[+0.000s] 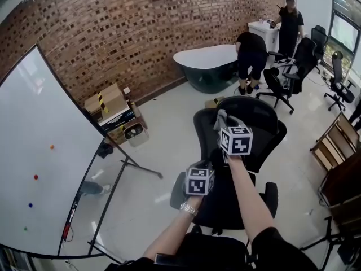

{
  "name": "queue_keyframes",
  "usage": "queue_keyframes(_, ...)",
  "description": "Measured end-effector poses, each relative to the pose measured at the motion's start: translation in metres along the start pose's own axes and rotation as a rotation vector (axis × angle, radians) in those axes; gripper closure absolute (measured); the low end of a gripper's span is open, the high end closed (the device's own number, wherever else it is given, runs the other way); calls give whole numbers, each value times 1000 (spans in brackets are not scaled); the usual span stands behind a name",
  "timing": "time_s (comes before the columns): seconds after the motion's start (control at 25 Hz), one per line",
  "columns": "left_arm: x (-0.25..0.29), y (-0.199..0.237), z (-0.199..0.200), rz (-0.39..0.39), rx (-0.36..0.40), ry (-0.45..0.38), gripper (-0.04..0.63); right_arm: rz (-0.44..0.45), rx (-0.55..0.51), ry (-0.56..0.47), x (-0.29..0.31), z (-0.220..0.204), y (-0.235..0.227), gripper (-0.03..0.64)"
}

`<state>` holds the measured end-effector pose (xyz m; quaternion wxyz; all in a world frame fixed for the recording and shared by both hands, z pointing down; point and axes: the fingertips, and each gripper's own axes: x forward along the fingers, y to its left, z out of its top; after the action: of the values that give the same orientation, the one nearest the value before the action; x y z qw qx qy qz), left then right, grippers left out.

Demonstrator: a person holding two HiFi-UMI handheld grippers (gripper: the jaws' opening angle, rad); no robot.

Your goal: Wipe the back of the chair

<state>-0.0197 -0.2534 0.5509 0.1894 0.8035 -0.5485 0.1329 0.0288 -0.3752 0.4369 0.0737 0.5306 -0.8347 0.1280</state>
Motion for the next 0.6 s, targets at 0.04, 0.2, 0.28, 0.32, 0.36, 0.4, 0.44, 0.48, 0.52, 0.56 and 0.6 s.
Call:
queue_keyframes(0.04,0,-1,1,-3,-1,-3,555,-13,-3,3,7,1,-3,572)
queue_keyframes(0.2,2,-5,9,-13,8,-18,555,-73,-57,-11,22,20,-19,572)
queue_keyframes(0.28,3,-3,9,-18,8,-15,555,-134,-71,7,20,20,-46,572)
queue_keyframes(0.32,3,-4,10,-23,10,-14,555,-173,-70,13,16,19,-65,572)
queue_keyframes(0.36,4,-4,10,-27,11,-12,555,-218,-66,18,9,17,-87,572)
queue_keyframes(0.4,5,-4,9,-31,9,-10,555,-264,-59,23,0,14,-111,572)
queue_keyframes(0.44,7,-4,9,-36,5,-11,555,-310,-50,29,-11,11,-136,572)
queue_keyframes(0.48,9,-6,10,-42,2,-14,555,-355,-41,36,-23,8,-160,572)
queue_keyframes(0.52,11,-9,12,-50,2,-17,555,-400,-33,44,-37,5,-184,572)
queue_keyframes(0.56,12,-12,13,-59,4,-18,555,-442,-24,54,-53,1,-206,572)
queue_keyframes(0.6,15,-16,12,-67,3,-16,555,-474,-15,62,-68,-4,-226,572)
